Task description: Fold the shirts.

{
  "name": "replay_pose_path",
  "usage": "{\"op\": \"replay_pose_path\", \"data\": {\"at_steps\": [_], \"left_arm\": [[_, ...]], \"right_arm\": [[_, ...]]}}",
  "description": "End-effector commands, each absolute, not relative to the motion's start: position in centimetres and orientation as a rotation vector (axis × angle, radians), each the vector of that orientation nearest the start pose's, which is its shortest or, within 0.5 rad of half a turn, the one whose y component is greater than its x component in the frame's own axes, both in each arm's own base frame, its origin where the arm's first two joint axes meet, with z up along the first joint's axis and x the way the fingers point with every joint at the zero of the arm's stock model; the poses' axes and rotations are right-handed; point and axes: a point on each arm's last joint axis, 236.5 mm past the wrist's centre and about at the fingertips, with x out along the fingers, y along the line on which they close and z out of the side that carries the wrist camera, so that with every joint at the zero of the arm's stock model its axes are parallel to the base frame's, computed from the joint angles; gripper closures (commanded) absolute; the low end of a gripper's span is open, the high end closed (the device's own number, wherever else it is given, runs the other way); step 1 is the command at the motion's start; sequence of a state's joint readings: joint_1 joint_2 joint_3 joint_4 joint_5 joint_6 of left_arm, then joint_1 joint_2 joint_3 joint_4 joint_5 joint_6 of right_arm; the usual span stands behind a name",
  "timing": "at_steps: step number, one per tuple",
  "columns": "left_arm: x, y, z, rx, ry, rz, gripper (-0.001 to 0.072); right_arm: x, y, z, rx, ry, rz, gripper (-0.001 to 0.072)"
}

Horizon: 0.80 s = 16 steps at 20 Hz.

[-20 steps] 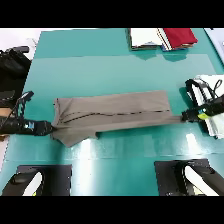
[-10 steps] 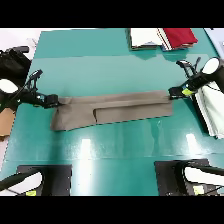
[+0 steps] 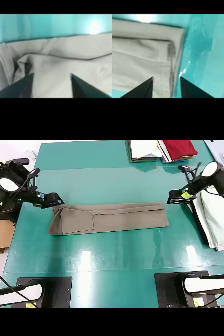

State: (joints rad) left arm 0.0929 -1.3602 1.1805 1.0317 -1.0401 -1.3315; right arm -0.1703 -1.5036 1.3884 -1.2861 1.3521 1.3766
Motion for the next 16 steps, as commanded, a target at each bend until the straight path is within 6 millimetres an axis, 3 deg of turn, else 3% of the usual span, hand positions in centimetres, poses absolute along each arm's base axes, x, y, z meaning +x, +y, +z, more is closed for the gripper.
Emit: {"op": "replay_pose_path", "data": {"at_steps": [1,2,6,10,12,13,15,16], "left_arm": [[42.9,-8.4,3.7,-0.463,1.118,-0.343,0.0548],[42.8,-8.8,4.0,-0.483,1.115,-0.359,0.0677],[43.3,-11.7,4.8,-0.502,1.081,-0.412,0.0676],[43.7,-19.1,4.7,-0.429,1.024,-0.503,0.0676],[42.6,-23.1,3.3,-0.397,1.054,-0.558,0.0677],[42.0,-24.7,2.4,-0.389,1.076,-0.577,0.0677],[41.5,-27.5,0.8,-0.374,1.089,-0.596,0.0677],[41.5,-28.8,0.3,-0.364,1.078,-0.605,0.0677]], "right_arm": [[39.2,-1.3,-0.7,0.381,1.415,0.247,0.0136],[38.5,-1.8,-1.6,0.442,1.426,0.239,0.0126],[36.3,-1.7,-5.7,0.637,1.412,0.259,0.0135],[36.0,1.0,-8.7,0.711,1.437,0.305,0.0145],[36.4,2.7,-9.6,0.688,1.465,0.350,0.0234],[37.0,3.5,-9.6,0.672,1.466,0.377,0.0356],[38.3,4.6,-8.4,0.621,1.443,0.417,0.0697],[39.2,5.0,-6.8,0.590,1.415,0.442,0.0694]]}}
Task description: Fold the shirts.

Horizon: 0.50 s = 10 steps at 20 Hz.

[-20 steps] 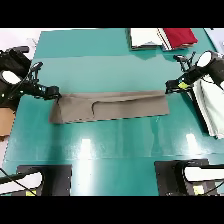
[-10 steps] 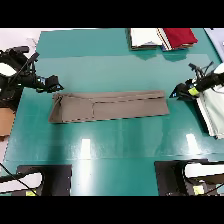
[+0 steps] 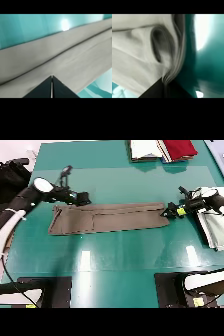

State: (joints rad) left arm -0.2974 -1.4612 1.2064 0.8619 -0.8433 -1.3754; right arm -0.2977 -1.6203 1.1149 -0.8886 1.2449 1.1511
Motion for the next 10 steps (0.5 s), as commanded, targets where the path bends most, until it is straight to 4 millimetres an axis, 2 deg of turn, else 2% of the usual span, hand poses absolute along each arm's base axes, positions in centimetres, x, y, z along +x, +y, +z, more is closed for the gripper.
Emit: {"op": "replay_pose_path", "data": {"at_steps": [1,3,7,10], "left_arm": [[41.6,-29.9,-0.1,-0.351,1.073,-0.617,0.0677],[41.5,-32.3,-1.2,-0.328,1.087,-0.651,0.0677],[41.7,-35.8,-4.3,-0.306,1.143,-0.684,0.0678],[41.6,-37.1,-5.9,-0.300,1.185,-0.698,0.0677]], "right_arm": [[40.0,5.2,-4.7,0.557,1.377,0.468,0.0694],[41.5,5.7,0.4,0.495,1.282,0.511,0.0694],[43.4,9.4,12.6,0.392,1.012,0.620,0.0694],[42.9,12.5,18.3,0.339,0.928,0.677,0.0694]]}}
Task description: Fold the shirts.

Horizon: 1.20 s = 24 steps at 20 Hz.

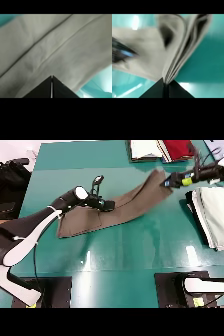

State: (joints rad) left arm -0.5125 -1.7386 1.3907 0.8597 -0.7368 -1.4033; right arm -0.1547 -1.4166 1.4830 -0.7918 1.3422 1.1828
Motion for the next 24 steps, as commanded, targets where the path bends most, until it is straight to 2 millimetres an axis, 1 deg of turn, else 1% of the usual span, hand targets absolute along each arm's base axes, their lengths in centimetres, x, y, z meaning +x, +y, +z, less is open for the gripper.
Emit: {"op": "replay_pose_path", "data": {"at_steps": [1,3,5,8,9,10,12,14,15,16,17,18,19,20,21,22,23,24], "left_arm": [[41.6,-37.4,-6.1,-0.297,1.194,-0.703,0.0677],[42.0,-37.6,-6.1,-0.310,1.185,-0.695,0.0678],[42.2,-37.6,-6.0,-0.324,1.183,-0.683,0.0677],[42.2,-37.6,-5.9,-0.324,1.184,-0.684,0.0677],[42.3,-37.6,-5.6,-0.323,1.182,-0.690,0.0677],[42.7,-37.5,-4.8,-0.326,1.173,-0.696,0.0677],[44.0,-36.5,-1.8,-0.329,1.131,-0.709,0.0677],[46.3,-33.4,3.1,-0.311,1.021,-0.680,0.0677],[47.3,-31.1,5.8,-0.305,0.965,-0.656,0.0677],[48.1,-28.1,8.9,-0.300,0.907,-0.623,0.0677],[48.6,-25.0,11.8,-0.287,0.852,-0.584,0.0677],[48.8,-21.4,15.0,-0.271,0.790,-0.535,0.0677],[48.6,-17.8,18.0,-0.250,0.728,-0.479,0.0677],[48.2,-14.7,20.7,-0.227,0.670,-0.426,0.0677],[47.4,-11.8,23.4,-0.204,0.609,-0.370,0.0676],[46.6,-9.6,25.6,-0.201,0.561,-0.330,0.0676],[45.6,-7.9,27.5,-0.204,0.521,-0.301,0.0676],[44.7,-6.8,28.8,-0.202,0.495,-0.280,0.0676]], "right_arm": [[42.7,13.7,19.6,0.322,0.911,0.702,0.0694],[42.2,15.9,21.7,0.293,0.879,0.749,0.0694],[41.6,18.1,22.9,0.275,0.859,0.789,0.0694],[40.6,20.9,24.0,0.252,0.843,0.846,0.0694],[40.5,21.7,24.3,0.250,0.834,0.858,0.0694],[40.3,22.6,24.8,0.253,0.820,0.876,0.0694],[40.1,24.5,25.5,0.270,0.799,0.912,0.0694],[39.2,27.1,25.5,0.296,0.810,0.977,0.0694],[38.6,28.6,25.4,0.308,0.819,1.015,0.0694],[38.1,30.4,25.2,0.327,0.828,1.055,0.0694],[37.6,32.7,24.8,0.348,0.838,1.100,0.0694],[37.1,35.1,24.2,0.365,0.847,1.135,0.0694],[36.3,38.0,23.4,0.369,0.850,1.182,0.0694],[35.3,41.2,22.2,0.366,0.848,1.229,0.0693],[34.5,43.8,21.2,0.365,0.838,1.263,0.0693],[33.8,46.8,19.9,0.351,0.811,1.290,0.0686],[33.3,48.9,18.6,0.318,0.778,1.305,0.0548],[33.1,50.2,17.7,0.308,0.767,1.302,0.0384]]}}
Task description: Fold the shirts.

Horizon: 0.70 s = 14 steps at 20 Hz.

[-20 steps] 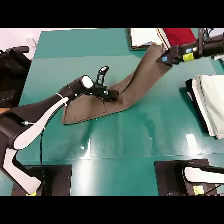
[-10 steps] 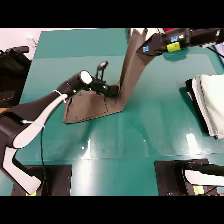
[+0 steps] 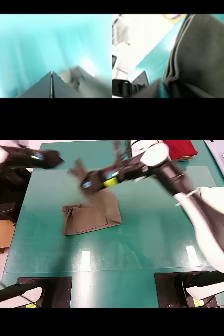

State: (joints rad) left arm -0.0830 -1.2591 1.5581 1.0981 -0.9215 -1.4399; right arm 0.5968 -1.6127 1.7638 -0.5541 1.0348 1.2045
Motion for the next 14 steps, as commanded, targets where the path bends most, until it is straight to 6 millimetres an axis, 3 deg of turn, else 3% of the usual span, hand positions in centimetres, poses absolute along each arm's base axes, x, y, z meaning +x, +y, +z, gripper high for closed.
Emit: {"op": "replay_pose_path", "data": {"at_steps": [1,3,5,8,11,12,13,14], "left_arm": [[43.9,-5.9,29.8,-0.201,0.474,-0.264,0.0676],[43.0,-5.7,30.4,-0.194,0.471,-0.261,0.0677],[42.7,-7.1,29.8,-0.185,0.500,-0.296,0.0677],[42.8,-10.6,29.0,-0.166,0.519,-0.374,0.0677],[42.8,-14.2,27.6,-0.151,0.553,-0.450,0.0677],[42.8,-15.0,27.1,-0.147,0.566,-0.467,0.0676],[42.8,-15.8,26.5,-0.143,0.581,-0.480,0.0677],[42.9,-16.1,26.2,-0.141,0.589,-0.488,0.0676]], "right_arm": [[33.0,50.6,17.3,0.302,0.769,1.300,0.0369],[33.9,48.9,16.8,0.222,0.763,1.274,0.0370],[36.0,45.0,16.2,0.134,0.785,1.194,0.0371],[40.1,36.4,12.7,0.084,0.900,0.969,0.0371],[41.1,26.9,6.2,0.173,1.124,0.763,0.0367],[41.2,24.3,3.9,0.215,1.180,0.706,0.0307],[41.2,22.6,1.9,0.253,1.221,0.661,0.0160],[41.2,21.5,0.1,0.302,1.256,0.628,0.0107]]}}
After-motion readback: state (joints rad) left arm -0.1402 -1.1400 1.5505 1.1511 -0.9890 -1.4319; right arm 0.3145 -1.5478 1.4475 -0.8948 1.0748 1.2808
